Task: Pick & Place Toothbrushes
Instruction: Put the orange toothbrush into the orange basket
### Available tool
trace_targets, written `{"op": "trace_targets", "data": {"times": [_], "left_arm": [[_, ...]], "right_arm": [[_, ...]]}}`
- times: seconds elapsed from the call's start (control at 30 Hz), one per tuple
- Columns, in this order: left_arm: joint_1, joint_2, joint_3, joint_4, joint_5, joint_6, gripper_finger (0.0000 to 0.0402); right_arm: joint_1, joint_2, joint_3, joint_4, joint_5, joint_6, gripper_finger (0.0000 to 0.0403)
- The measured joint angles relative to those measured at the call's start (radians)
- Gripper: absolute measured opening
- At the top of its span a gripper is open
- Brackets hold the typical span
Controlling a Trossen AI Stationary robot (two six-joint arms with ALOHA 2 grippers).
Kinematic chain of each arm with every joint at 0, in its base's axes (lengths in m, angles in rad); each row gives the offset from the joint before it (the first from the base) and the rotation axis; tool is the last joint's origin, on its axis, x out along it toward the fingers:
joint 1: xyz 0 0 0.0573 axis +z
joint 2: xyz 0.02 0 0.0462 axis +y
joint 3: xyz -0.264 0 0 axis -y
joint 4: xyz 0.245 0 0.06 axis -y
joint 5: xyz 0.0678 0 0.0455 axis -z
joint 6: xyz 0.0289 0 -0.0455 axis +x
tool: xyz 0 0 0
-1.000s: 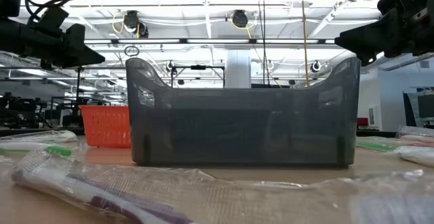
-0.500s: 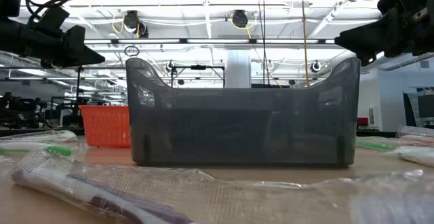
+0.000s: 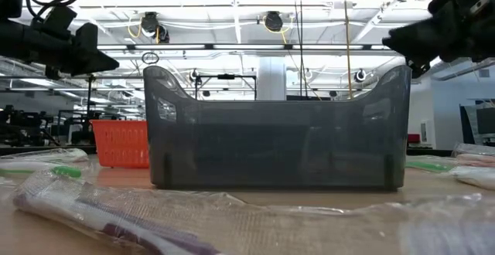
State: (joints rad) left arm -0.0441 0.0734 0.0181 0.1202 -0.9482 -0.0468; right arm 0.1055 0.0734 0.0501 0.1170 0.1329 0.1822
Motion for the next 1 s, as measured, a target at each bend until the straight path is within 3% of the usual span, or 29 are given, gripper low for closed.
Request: {"op": "trace_targets", "data": {"times": [0.17,0.37,0.57,0.73,1.0], "left_arm": [[0.0,0.0,0.0,0.024,0.0,-0.087,0.0072],[0.0,0.0,0.0,0.049,0.005,-0.222,0.0072],[0.0,0.0,0.0,0.042,0.017,-0.306,0.0072],[0.0,0.0,0.0,0.042,0.103,-0.311,0.0072],[0.0,0.0,0.0,0.041,0.138,-0.325,0.0072]], "right_arm": [[0.0,0.115,0.121,-0.257,0.032,0.01,0.0089],[0.0,0.348,0.266,-0.515,0.052,0.074,0.0089],[0.0,0.613,0.34,-0.559,0.046,0.102,0.0089],[0.001,0.819,0.419,-0.614,0.025,0.121,0.009],[0.001,1.032,0.586,-0.755,0.013,0.107,0.0122]]}}
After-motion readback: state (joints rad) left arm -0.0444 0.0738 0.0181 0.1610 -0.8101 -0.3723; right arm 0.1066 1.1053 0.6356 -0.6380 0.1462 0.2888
